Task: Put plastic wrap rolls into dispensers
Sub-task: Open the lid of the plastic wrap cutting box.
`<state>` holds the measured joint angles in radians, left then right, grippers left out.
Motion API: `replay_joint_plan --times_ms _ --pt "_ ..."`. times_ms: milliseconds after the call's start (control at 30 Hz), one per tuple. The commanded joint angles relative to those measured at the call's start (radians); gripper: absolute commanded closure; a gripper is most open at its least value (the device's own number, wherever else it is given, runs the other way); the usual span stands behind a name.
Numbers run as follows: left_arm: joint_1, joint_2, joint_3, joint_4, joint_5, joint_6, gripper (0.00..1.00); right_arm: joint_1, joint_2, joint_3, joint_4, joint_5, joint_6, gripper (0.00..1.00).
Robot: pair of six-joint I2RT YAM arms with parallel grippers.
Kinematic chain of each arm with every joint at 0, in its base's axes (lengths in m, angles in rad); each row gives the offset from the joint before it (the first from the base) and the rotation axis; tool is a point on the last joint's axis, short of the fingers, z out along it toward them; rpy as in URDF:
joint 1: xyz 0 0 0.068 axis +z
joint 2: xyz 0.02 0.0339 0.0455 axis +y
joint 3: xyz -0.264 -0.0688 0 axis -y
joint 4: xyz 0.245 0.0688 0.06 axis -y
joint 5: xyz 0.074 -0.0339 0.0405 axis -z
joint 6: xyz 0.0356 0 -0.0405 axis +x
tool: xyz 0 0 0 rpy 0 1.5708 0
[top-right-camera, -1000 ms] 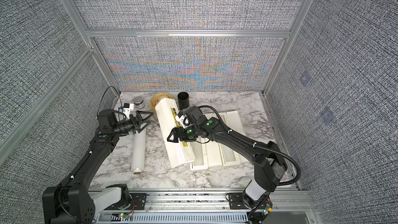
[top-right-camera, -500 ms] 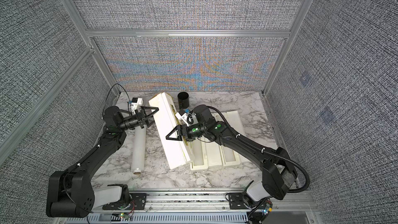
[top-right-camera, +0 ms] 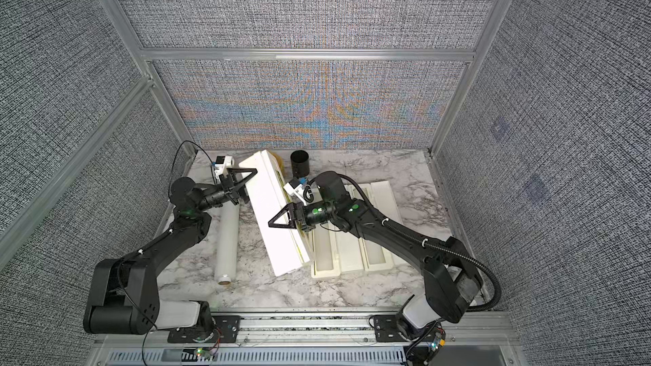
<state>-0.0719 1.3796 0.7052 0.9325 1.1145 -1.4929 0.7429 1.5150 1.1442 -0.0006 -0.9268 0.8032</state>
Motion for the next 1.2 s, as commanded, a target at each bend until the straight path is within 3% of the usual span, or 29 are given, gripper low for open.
replay_joint_plan --times_ms 0,167,333,533,733,833,1000,1167 --pt "-0.002 -0.010 0.003 0.009 0.019 0.024 0.12 0.001 0.009 0.021 -0.062 0.052 -0.034 0.19" --pt "-0.001 0.001 0.003 -0.022 0.027 0.039 0.20 0.005 0.026 0.047 -0.116 0.070 -0.072 0.16" --pt "-0.002 -0.001 -0.004 -0.021 0.063 0.039 0.21 -0.005 0.039 0.064 -0.110 0.049 -0.092 0.01" --pt "-0.011 -0.011 -0.026 -0.006 0.115 0.040 0.21 -0.030 0.077 0.116 -0.069 -0.018 -0.078 0.01" --pt "-0.013 -0.016 -0.064 0.058 0.111 0.018 0.20 -0.030 0.096 0.069 0.145 -0.068 0.057 0.06" --pt "-0.013 0.012 -0.069 0.167 0.112 -0.048 0.20 -0.039 0.079 0.010 0.250 -0.068 0.126 0.09" --pt "-0.011 0.114 -0.054 0.473 0.103 -0.258 0.20 -0.067 0.035 -0.086 0.389 -0.047 0.230 0.12" --pt "-0.011 0.118 -0.045 0.466 0.103 -0.248 0.20 -0.087 0.016 -0.123 0.389 -0.015 0.240 0.13"
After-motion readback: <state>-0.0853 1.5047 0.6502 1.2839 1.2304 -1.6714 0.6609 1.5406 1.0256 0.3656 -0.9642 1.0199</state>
